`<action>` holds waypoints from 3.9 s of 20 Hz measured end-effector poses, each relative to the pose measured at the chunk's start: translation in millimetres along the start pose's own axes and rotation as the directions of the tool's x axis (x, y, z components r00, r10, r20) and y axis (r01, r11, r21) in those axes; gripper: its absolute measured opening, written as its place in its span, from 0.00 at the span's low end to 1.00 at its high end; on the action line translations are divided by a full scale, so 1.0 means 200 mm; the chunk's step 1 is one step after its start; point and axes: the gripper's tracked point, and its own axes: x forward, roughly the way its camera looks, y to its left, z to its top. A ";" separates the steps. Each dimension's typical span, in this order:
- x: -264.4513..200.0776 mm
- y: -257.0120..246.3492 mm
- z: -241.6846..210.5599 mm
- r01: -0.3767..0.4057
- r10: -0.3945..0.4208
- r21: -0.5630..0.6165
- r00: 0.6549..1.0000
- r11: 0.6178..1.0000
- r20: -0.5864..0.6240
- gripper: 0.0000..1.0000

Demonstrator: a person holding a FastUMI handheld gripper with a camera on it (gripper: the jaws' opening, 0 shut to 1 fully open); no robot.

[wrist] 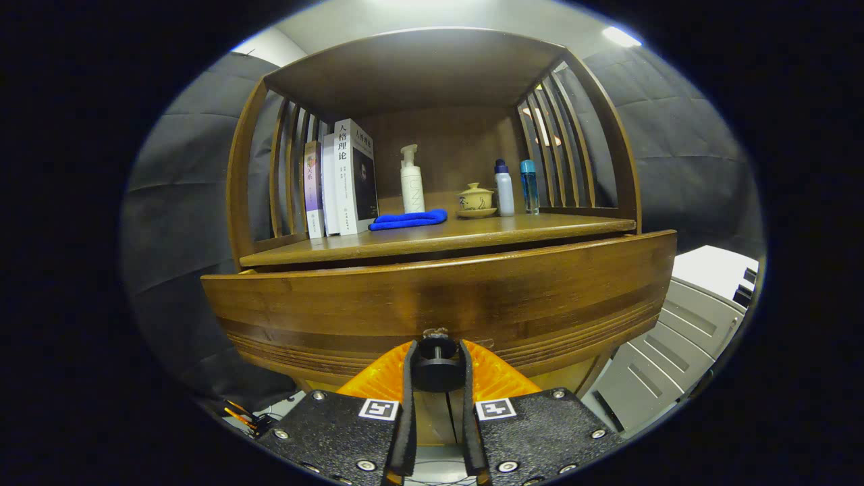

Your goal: Pull open the drawer, take out the items inside it, and place them on the countertop above the cabinet.

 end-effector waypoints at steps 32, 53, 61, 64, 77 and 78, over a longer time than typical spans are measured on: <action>-0.69 0.02 -0.21 -0.020 0.022 0.023 0.995 1.000 -0.100 0.28; -0.68 -0.12 0.56 0.074 -0.067 -0.080 0.994 0.994 0.083 0.96; -0.31 -0.10 0.76 0.186 -0.190 -0.089 0.981 0.979 -0.039 0.96; -0.18 -0.13 0.70 0.236 -0.252 -0.111 0.954 0.965 -0.162 0.96; 0.14 0.02 0.11 0.141 -0.252 -0.219 0.717 0.965 -0.650 0.97; 0.14 0.02 0.08 0.137 -0.260 -0.232 0.693 0.963 -0.672 0.97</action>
